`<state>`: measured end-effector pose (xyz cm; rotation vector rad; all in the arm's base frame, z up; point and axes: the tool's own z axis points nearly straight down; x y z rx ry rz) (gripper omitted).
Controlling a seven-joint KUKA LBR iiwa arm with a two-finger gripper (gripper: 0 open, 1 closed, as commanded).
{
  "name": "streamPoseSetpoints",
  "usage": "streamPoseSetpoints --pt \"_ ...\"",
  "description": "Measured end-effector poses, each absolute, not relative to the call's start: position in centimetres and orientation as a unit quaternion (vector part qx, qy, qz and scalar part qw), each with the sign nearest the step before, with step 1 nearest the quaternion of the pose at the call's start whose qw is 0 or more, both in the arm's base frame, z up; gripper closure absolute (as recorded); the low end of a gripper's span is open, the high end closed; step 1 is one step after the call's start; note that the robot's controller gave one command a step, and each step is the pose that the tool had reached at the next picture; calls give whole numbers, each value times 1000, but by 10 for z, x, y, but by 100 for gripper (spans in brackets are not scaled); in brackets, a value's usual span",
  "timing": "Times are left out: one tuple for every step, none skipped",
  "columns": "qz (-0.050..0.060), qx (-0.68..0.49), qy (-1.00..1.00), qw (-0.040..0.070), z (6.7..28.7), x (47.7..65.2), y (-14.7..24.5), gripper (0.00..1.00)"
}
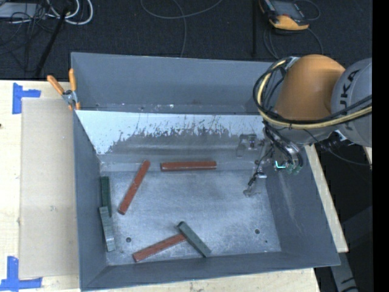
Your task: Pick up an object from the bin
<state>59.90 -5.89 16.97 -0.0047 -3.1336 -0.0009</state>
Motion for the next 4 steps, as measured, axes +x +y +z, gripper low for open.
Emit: streamPoseSetpoints --pt "-2 27 -1000 -2 190 618 32 0" --pt "-1 122 -992 5 112 527 79 0" --pt "-1 103 -995 1 68 485 146 0" --pt "0 100 -995 0 70 487 142 100"
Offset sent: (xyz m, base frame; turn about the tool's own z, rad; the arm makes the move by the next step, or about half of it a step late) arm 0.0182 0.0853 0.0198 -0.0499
